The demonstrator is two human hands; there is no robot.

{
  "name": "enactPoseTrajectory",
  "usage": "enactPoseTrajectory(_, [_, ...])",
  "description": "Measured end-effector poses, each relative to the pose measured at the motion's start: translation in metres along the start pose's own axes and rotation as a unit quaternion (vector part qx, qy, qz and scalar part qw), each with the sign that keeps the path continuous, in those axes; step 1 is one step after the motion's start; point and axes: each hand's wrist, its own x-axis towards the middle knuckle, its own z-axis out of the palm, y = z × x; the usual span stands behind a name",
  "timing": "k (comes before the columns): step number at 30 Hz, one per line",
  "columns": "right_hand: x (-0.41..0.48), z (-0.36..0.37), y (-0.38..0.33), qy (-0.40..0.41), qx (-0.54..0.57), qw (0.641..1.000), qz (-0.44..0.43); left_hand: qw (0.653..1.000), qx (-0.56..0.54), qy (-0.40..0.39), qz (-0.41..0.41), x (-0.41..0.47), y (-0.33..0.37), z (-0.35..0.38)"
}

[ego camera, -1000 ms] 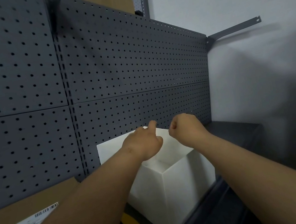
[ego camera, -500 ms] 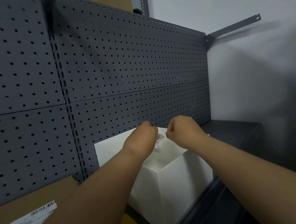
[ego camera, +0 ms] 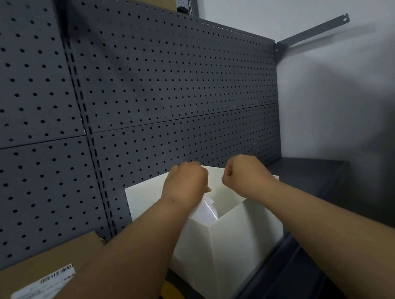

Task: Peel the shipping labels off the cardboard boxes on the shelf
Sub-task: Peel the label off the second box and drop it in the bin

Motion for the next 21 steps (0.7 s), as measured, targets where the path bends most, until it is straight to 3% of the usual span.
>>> enactPoseTrajectory(6, [0.001,0.004,0.001,0.003,-0.003,1.0,0.004,0.99,-0.045,-0.124,-0.054,0.01,0.005,-0.007])
enactPoseTrajectory(13, [0.001,0.004,-0.001,0.002,-0.011,1.0,0.003,0.999,-0.008,0.006,0.035,-0.01,-0.002,-0.006])
enactPoseTrajectory(21, [-0.001,0.004,-0.004,0.0,-0.008,1.0,0.008,0.993,0.101,0.033,0.053,-0.018,-0.004,-0.013])
